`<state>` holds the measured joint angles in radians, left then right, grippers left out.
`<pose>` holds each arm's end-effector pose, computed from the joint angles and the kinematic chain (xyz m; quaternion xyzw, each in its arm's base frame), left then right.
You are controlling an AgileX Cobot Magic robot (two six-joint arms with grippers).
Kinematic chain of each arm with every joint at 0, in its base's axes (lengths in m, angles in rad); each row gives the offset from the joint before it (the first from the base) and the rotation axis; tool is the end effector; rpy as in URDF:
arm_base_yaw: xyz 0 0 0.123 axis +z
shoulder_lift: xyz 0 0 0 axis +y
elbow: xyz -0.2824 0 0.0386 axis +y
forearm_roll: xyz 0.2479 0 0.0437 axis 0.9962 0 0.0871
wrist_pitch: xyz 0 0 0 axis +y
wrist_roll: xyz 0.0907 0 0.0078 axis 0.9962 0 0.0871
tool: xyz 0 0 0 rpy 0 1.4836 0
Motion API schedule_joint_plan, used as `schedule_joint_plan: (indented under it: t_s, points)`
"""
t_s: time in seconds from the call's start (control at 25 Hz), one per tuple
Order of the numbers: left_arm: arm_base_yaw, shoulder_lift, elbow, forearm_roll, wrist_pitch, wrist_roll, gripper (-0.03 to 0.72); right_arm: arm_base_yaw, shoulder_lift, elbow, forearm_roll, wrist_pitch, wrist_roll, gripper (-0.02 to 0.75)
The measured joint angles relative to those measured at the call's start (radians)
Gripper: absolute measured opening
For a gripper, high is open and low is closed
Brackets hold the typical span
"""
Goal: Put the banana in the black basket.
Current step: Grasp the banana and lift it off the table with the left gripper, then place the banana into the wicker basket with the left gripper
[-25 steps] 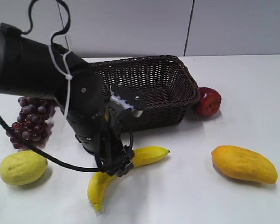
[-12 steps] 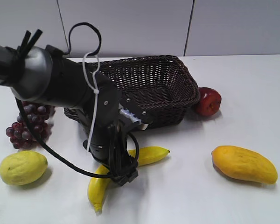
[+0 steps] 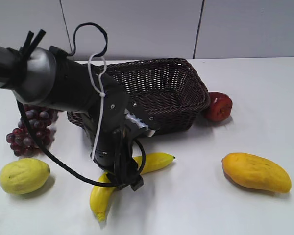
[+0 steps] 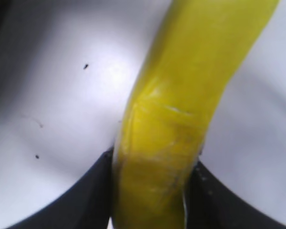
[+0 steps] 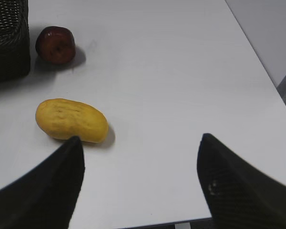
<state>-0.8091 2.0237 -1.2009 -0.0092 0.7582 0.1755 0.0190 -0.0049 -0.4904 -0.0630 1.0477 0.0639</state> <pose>0.2520 -0.2651 0.1173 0.4695 0.8821 -0.0151 0.0355 -0.0039 -0.0050 0.2757 0.0200 0.8504 -0.0097 0.5257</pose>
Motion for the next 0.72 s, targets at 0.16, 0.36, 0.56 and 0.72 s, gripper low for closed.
schedule_joint_plan:
  t_s: [0.16,0.36,0.56,0.72]
  points:
    - [0.0,-0.001,-0.063,-0.006,0.148,0.0,0.309,0.0,0.0,0.0,0.0,0.0,0.0,0.59]
    - [0.0,-0.027,-0.224,-0.051,0.396,0.0,0.309,0.0,0.0,0.0,0.0,0.0,0.0,0.59]
    - [0.0,-0.043,-0.433,-0.062,0.448,0.0,0.309,0.0,0.0,0.0,0.0,0.0,0.0,0.59]
    - [0.0,-0.051,-0.598,-0.026,0.453,0.0,0.309,0.0,0.0,0.0,0.0,0.0,0.0,0.59]
